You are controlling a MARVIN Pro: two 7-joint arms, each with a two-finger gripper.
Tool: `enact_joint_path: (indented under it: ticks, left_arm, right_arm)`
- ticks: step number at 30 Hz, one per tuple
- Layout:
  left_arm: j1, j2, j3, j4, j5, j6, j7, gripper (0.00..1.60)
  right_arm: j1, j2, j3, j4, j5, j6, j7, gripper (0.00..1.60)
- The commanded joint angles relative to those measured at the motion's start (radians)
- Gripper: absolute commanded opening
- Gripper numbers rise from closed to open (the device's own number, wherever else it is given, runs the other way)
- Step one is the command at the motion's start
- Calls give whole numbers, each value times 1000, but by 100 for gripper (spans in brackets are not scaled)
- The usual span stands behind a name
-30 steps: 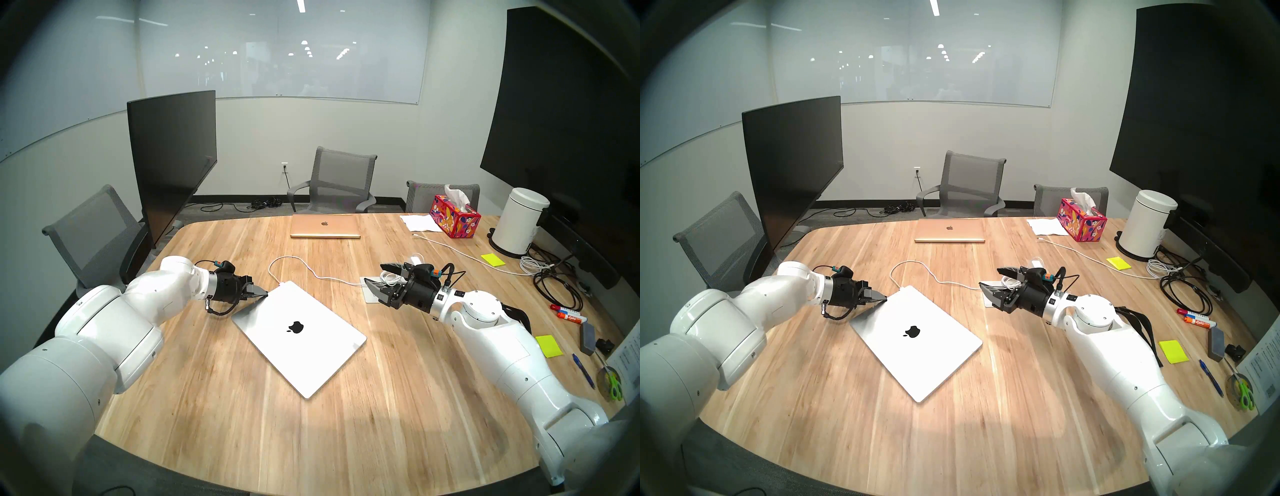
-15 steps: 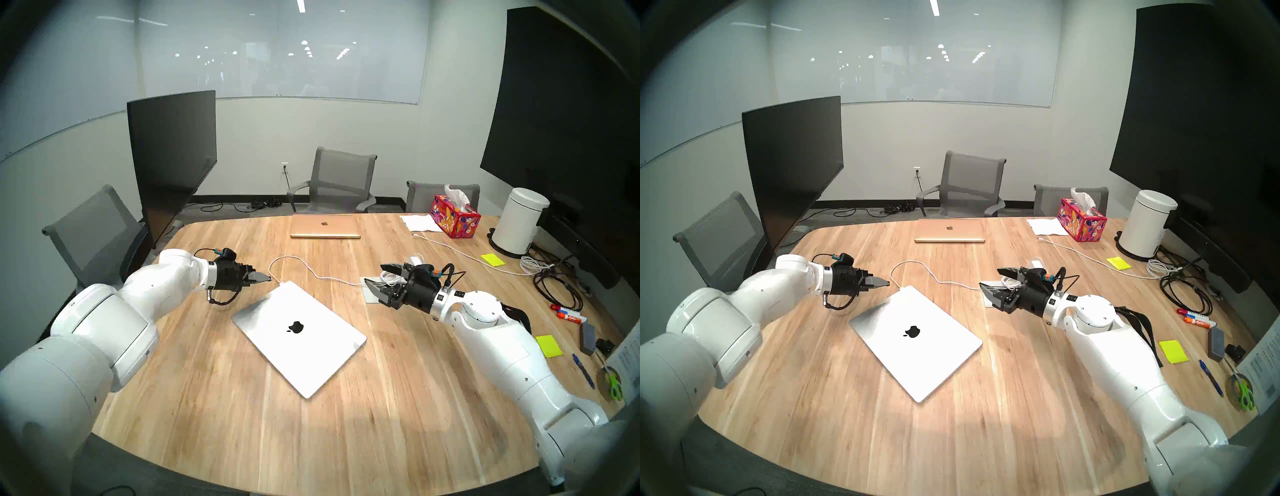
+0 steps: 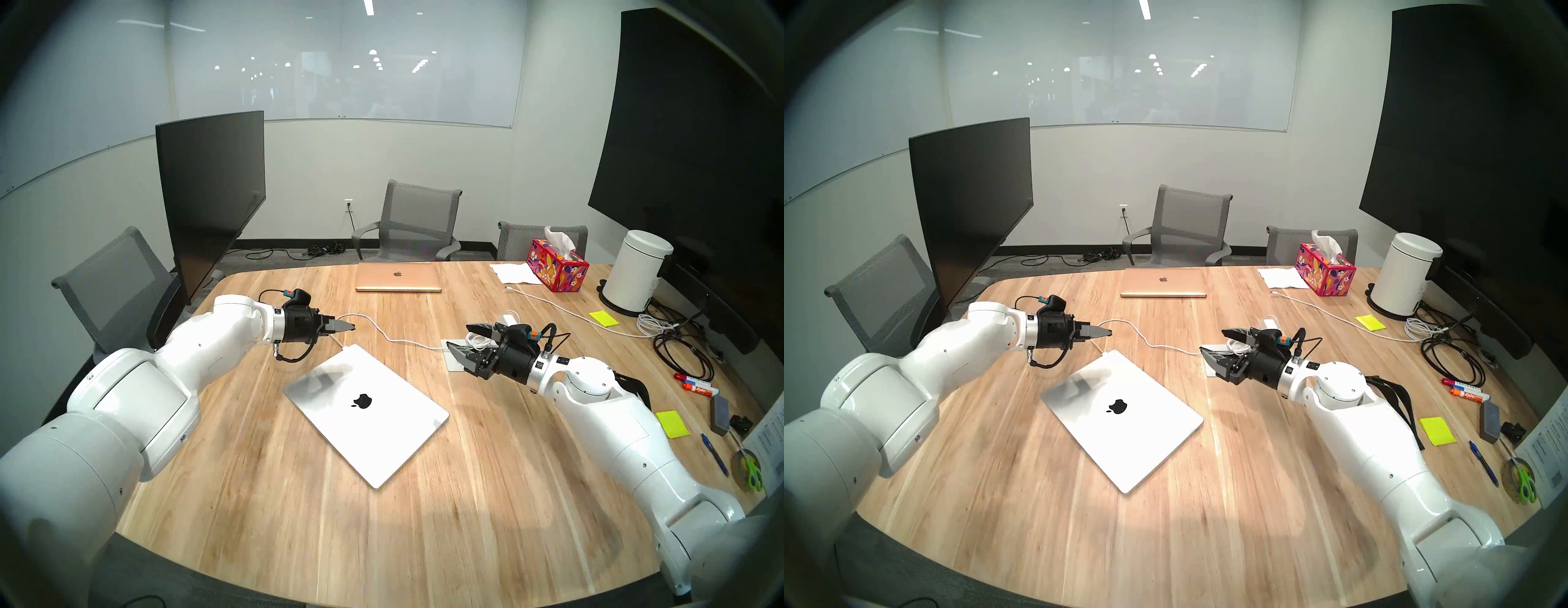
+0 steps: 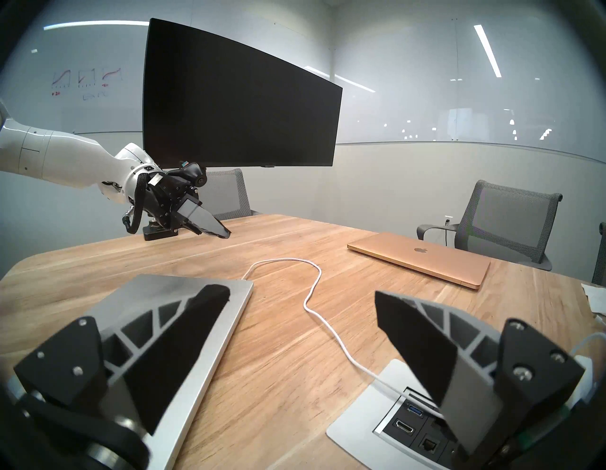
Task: Unplug the charging cable from the port of the MacBook and lay it on the desk
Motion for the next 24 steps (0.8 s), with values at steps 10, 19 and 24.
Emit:
enact_joint_path:
  ticks: [10, 19, 24]
  left_arm:
    - [-13, -29, 95, -160, 110, -65, 30, 0]
    - [-11, -14, 161, -223, 200, -64, 122, 0]
    - [-11, -4, 196, -252, 251, -52, 194, 0]
  right_arm:
    - [16, -2, 6, -13, 2, -4, 2, 160]
    - [17, -2, 7, -15, 2, -4, 2, 160]
    - [17, -2, 7, -15, 2, -4, 2, 160]
